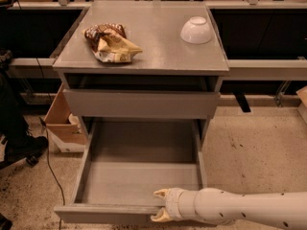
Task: Close middle drawer
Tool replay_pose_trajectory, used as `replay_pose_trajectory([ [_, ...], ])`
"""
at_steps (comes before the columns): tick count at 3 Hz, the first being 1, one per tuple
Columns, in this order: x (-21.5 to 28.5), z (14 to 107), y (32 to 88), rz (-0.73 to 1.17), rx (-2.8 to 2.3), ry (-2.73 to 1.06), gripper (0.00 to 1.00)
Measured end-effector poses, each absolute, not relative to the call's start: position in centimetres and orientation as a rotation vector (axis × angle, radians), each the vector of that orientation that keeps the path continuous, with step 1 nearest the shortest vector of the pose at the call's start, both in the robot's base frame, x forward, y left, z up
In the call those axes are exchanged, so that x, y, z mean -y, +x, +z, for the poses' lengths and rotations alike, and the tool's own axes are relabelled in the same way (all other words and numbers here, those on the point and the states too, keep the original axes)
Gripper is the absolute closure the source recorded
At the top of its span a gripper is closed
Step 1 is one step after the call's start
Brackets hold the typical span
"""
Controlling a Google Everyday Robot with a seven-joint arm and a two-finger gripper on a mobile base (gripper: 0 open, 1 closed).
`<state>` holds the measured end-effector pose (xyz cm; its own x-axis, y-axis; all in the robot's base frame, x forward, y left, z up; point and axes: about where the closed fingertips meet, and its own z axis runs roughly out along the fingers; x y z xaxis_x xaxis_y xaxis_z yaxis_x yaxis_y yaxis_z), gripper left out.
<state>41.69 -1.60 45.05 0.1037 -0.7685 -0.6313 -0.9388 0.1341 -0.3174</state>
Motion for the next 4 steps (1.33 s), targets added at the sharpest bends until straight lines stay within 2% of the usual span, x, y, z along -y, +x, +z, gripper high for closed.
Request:
replay_pose_trajectory([
  [1, -0.1, 46.5, 44.1, 0.278, -1.639, -1.648, 0.83],
  [2, -0.7, 47.6, 45.6, 0.261, -1.614, -1.632, 0.78],
  [3, -1.4, 50.0, 47.5, 0.234, -1.577, -1.610, 0.55],
  [4, -2.0, 51.7, 47.7, 0.205, -1.547, -1.621, 0.59],
])
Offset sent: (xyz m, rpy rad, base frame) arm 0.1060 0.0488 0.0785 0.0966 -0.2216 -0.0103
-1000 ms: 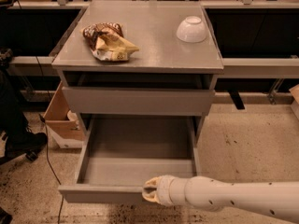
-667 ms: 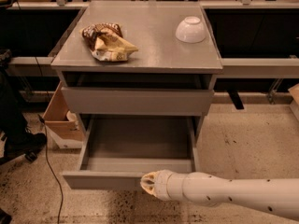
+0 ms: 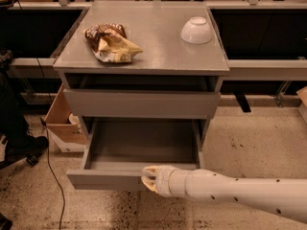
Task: Close middle drawer
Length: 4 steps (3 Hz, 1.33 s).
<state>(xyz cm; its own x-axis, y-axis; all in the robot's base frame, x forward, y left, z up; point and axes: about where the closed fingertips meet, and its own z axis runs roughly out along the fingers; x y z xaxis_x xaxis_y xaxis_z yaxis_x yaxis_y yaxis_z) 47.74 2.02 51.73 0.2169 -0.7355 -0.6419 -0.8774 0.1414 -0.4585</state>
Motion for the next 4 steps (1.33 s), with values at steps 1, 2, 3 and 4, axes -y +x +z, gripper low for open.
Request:
replay_pose_trajectory([
  [1, -2.2, 50.7, 46.2, 0.210, -1.548, -1.658, 0.83],
  [2, -2.2, 50.6, 46.0, 0.213, -1.548, -1.662, 1.00],
  [3, -2.2, 50.6, 46.0, 0.213, -1.548, -1.662, 1.00],
  [4, -1.6, 48.1, 47.3, 0.196, -1.547, -1.639, 1.00],
])
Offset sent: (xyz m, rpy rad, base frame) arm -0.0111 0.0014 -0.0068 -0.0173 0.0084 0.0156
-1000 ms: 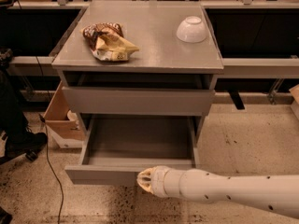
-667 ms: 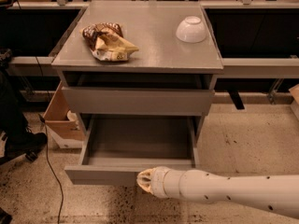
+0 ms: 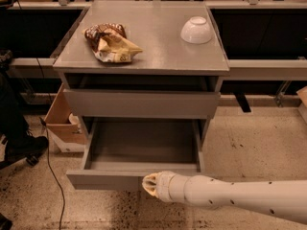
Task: Close middle drawer
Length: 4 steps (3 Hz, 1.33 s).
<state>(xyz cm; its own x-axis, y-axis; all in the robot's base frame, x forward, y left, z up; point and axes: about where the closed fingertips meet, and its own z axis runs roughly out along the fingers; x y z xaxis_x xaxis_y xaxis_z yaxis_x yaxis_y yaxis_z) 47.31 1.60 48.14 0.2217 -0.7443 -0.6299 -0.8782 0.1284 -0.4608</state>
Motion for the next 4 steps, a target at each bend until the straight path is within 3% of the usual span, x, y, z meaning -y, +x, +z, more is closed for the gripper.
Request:
replay_pose_trajectory([
  [2, -0.3, 41.6, 51.4, 0.093, -1.487, -1.661, 1.00],
  [4, -1.6, 41.7, 57.4, 0.007, -1.369, -1.657, 1.00],
])
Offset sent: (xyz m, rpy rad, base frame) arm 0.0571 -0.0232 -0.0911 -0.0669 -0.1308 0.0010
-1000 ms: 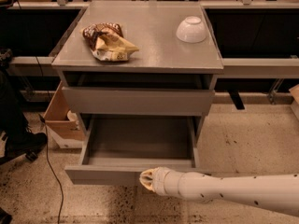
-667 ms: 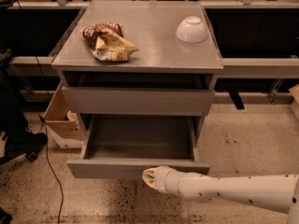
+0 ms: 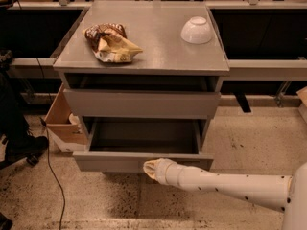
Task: Close middle drawer
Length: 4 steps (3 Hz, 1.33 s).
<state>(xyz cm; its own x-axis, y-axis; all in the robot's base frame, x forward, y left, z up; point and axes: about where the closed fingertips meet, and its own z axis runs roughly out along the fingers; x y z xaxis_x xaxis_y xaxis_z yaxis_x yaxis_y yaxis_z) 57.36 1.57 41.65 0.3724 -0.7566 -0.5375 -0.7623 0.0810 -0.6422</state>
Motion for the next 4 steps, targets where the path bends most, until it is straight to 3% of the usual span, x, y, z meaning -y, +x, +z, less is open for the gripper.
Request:
replay_pose_trajectory([
  [4, -7.4, 46.3, 67.3, -0.086, -1.159, -1.511, 1.00],
])
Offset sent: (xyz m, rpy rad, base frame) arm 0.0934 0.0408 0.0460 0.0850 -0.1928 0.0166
